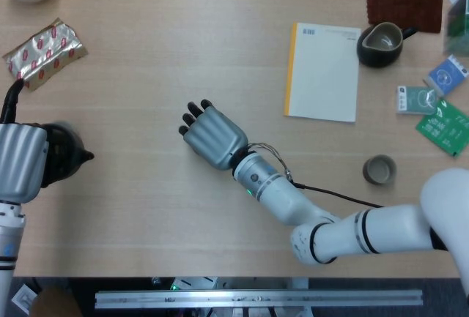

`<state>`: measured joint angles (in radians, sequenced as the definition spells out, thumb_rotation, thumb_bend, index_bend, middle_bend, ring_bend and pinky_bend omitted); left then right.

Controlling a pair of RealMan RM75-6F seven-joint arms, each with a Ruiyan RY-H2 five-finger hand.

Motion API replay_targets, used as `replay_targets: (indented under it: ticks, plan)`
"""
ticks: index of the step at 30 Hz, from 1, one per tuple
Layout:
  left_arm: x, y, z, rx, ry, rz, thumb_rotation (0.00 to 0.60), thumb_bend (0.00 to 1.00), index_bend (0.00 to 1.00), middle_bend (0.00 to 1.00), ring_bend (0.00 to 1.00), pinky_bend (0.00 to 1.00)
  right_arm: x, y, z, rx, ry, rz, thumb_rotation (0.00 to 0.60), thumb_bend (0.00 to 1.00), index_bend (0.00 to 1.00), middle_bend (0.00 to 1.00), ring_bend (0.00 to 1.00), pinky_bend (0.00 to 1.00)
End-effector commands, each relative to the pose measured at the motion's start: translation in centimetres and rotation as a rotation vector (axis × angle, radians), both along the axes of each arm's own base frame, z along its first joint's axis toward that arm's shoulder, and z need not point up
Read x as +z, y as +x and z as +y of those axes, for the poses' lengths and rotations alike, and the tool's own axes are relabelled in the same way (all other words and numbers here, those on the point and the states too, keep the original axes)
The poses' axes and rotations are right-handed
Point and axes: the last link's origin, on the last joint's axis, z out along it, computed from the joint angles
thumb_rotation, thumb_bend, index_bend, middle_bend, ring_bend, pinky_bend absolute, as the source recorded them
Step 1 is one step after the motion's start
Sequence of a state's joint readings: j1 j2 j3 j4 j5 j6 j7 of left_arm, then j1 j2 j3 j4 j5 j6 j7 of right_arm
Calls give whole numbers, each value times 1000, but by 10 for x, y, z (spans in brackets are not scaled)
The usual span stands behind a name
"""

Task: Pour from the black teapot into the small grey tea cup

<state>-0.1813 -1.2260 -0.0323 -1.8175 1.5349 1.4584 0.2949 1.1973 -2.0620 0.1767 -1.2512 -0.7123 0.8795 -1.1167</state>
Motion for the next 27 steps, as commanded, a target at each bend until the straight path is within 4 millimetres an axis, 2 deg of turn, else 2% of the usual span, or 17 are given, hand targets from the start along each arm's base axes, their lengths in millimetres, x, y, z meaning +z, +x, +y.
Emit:
replay_targets:
  ticks: [1, 9, 16, 24, 27]
  plan:
    - [0, -1, -1, 3, -1, 1, 599, 271, 949, 1000, 810, 13, -5, 0, 1, 5, 3, 15, 600, 317, 435, 285, 163, 272]
    - [2, -5, -3, 7, 2, -2, 600, 271, 948, 1000, 810, 13, -7, -1, 1, 4, 2, 29, 600, 317, 431, 285, 164, 261]
    - [2, -5, -4, 6, 6, -7, 599, 271, 947, 1000, 810, 13, -7, -2, 2, 5, 0, 42, 600, 318, 370, 276, 167, 228]
    - [2, -6, -5, 7, 11, -8, 599, 272, 947, 1000, 810, 13, -4, -3, 1, 1, -1, 47, 600, 317, 157, 185, 117, 150]
    - [2, -6, -5, 7, 11, -8, 599, 272, 947, 1000, 810, 13, -4, -3, 1, -1, 3, 48, 600, 317, 115, 164, 98, 133]
